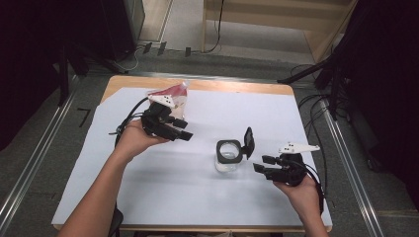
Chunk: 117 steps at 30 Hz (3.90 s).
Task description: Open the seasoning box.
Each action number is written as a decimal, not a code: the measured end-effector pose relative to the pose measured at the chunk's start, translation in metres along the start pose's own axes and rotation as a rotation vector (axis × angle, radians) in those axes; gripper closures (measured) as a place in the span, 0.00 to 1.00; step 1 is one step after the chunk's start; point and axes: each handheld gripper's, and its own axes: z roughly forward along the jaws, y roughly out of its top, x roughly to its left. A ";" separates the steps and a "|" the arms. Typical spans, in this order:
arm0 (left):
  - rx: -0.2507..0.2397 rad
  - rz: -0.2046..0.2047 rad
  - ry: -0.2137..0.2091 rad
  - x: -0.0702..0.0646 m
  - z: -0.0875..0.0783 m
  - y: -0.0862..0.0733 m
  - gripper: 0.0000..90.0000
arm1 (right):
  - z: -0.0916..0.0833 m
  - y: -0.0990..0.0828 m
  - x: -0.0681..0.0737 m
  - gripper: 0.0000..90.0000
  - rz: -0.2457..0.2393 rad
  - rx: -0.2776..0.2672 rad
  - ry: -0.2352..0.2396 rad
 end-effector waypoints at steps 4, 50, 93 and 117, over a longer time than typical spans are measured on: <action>-0.009 0.000 0.007 0.001 -0.005 -0.001 0.47 | 0.000 -0.001 0.000 0.54 -0.003 0.005 -0.001; -0.090 -0.148 0.228 0.043 -0.087 -0.053 0.42 | 0.012 0.001 -0.002 0.55 -0.009 0.044 0.015; -0.028 -0.144 0.277 0.066 -0.044 -0.008 0.91 | 0.018 0.004 0.013 0.55 -0.051 0.049 0.052; -0.015 -0.148 0.117 0.015 -0.069 0.033 1.00 | 0.003 0.015 0.056 0.63 -0.145 0.011 0.128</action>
